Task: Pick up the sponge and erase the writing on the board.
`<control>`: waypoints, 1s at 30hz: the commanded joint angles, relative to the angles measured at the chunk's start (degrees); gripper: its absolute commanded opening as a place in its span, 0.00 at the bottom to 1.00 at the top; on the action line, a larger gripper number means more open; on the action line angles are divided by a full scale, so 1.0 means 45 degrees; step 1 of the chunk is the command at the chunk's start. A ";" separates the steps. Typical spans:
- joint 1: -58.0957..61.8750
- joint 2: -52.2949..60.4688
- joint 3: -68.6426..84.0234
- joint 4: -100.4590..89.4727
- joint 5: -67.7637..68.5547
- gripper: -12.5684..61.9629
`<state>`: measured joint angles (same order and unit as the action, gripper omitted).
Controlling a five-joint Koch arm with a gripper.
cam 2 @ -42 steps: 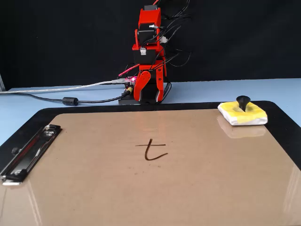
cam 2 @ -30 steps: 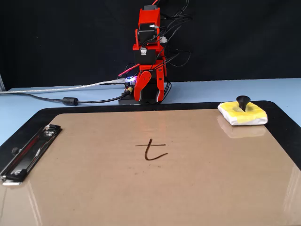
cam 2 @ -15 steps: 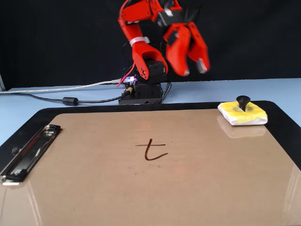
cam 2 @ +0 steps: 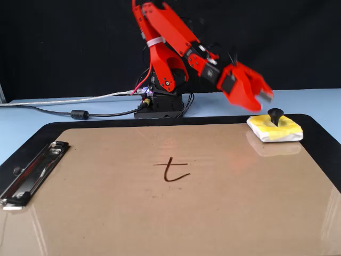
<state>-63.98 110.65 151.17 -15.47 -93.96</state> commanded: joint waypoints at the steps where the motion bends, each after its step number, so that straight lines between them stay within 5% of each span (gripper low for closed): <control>1: -0.0098 -0.0313 -0.0605 -0.1484 -0.0215 0.60; 17: 0.0449 -0.4414 -0.2109 -0.4141 -0.0215 0.59; 30: 0.1680 -0.4492 -0.2109 -0.4199 -0.0137 0.06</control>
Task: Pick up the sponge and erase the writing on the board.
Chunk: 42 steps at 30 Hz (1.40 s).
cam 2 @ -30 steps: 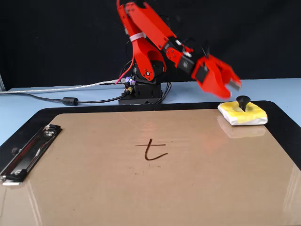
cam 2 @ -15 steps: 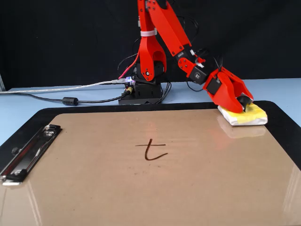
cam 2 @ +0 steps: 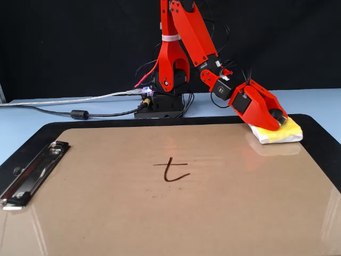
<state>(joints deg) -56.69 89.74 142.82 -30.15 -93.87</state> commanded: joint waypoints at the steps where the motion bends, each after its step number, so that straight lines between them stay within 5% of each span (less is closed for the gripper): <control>1: 0.0098 0.0156 -0.0332 -0.0918 -0.0156 0.06; 9: 0.0547 0.1699 -0.2109 0.0469 -0.0332 0.06; 18: 0.7148 0.9121 -0.4082 1.4609 -0.0078 0.06; 24: 1.1406 0.8223 -0.3965 1.4277 0.1309 0.06; 42: 1.2988 0.3008 -0.0254 0.5293 0.1289 0.06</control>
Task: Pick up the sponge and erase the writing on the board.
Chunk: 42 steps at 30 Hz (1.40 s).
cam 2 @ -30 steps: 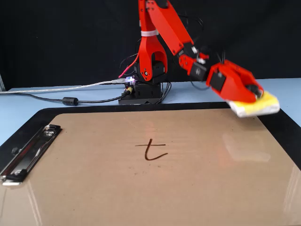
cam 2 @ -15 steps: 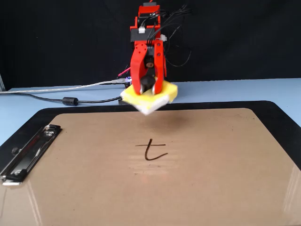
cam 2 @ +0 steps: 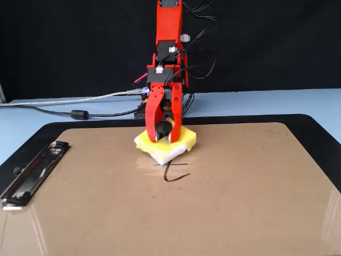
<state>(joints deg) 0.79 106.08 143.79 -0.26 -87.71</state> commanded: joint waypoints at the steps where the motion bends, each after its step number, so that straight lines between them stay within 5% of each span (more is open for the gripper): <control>1: 0.0234 -0.1309 -0.0918 -0.1875 -0.0078 0.06; 9: 0.0664 -0.5820 -0.4688 -0.3477 -0.0059 0.06; 20: 0.0977 0.1855 0.3066 -0.3496 -0.0059 0.06; 32: -0.0273 -0.6602 -0.4453 -0.4453 -0.0293 0.06; 42: -0.1172 0.1348 0.2891 -0.4355 -0.0410 0.06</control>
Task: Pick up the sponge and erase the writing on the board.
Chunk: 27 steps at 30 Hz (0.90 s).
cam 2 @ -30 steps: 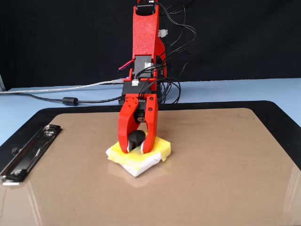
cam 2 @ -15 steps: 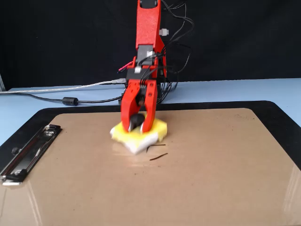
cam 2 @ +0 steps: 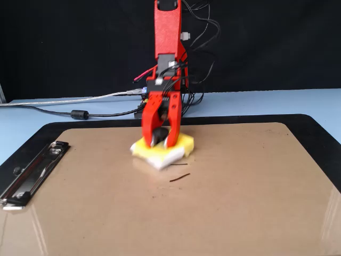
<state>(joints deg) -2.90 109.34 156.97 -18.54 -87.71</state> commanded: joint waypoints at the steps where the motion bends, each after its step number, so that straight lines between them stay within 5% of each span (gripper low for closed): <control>1: -0.0684 0.0586 0.0020 -0.0332 -0.0430 0.06; 12: -0.0781 -0.6797 -0.5957 -0.1426 -0.0488 0.06; 15: -0.0645 -0.5957 -0.5273 -0.1406 -0.0488 0.06; 23: -0.0684 0.1484 0.0996 -0.0996 -0.0469 0.06; 27: -0.0645 0.0430 0.0293 -0.0820 -0.0449 0.06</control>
<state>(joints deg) -4.83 112.59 161.28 -20.92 -89.21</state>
